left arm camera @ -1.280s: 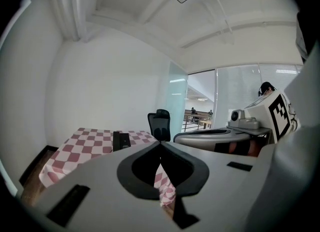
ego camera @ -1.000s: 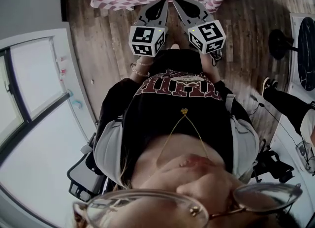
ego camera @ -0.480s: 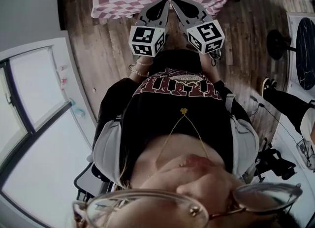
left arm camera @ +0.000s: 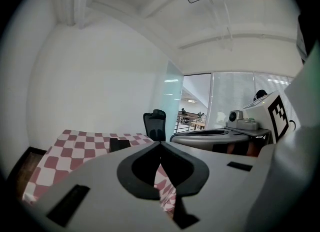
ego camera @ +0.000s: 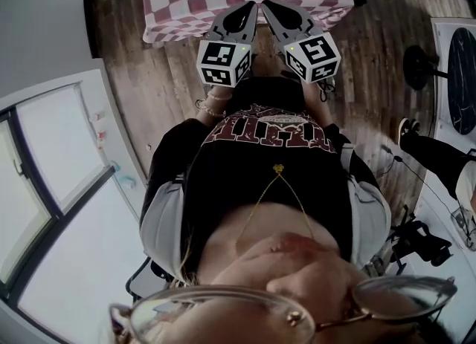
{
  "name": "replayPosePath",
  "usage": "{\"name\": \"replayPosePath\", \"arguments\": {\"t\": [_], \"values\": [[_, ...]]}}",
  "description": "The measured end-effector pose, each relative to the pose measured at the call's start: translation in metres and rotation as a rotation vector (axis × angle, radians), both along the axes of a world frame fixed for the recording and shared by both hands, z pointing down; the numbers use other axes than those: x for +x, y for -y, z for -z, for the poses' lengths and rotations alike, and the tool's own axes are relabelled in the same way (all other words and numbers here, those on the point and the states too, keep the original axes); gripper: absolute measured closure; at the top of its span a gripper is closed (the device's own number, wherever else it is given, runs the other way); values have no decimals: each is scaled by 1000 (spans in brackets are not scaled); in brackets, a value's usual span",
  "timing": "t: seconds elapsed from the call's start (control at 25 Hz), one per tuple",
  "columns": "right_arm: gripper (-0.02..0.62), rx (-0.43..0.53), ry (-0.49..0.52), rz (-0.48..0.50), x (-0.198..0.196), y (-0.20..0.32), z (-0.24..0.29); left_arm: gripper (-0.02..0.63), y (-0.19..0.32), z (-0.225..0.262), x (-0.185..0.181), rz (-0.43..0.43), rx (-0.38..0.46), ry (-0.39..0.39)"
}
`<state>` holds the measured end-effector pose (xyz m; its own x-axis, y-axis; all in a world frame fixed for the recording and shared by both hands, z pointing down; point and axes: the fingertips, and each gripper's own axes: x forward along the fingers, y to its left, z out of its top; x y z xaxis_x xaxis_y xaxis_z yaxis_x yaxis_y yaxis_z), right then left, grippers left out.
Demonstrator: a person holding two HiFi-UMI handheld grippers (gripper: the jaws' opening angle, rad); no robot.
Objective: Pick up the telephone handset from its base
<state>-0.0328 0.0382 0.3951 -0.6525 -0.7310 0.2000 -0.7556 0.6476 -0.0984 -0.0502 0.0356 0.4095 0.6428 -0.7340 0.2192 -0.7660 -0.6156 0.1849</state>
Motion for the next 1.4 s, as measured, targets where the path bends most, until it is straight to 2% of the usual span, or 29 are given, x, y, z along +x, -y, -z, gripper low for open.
{"name": "replayPosePath", "arguments": {"t": [0.36, 0.84, 1.4], "values": [[575, -12, -6, -50, -16, 28, -8, 607, 29, -9, -20, -38, -14, -2], [575, -22, 10, -91, -18, 42, -9, 606, 45, -8, -23, -69, -19, -2], [576, -45, 6, -28, -5, 95, -13, 606, 96, -12, -8, -2, -44, 7]]}}
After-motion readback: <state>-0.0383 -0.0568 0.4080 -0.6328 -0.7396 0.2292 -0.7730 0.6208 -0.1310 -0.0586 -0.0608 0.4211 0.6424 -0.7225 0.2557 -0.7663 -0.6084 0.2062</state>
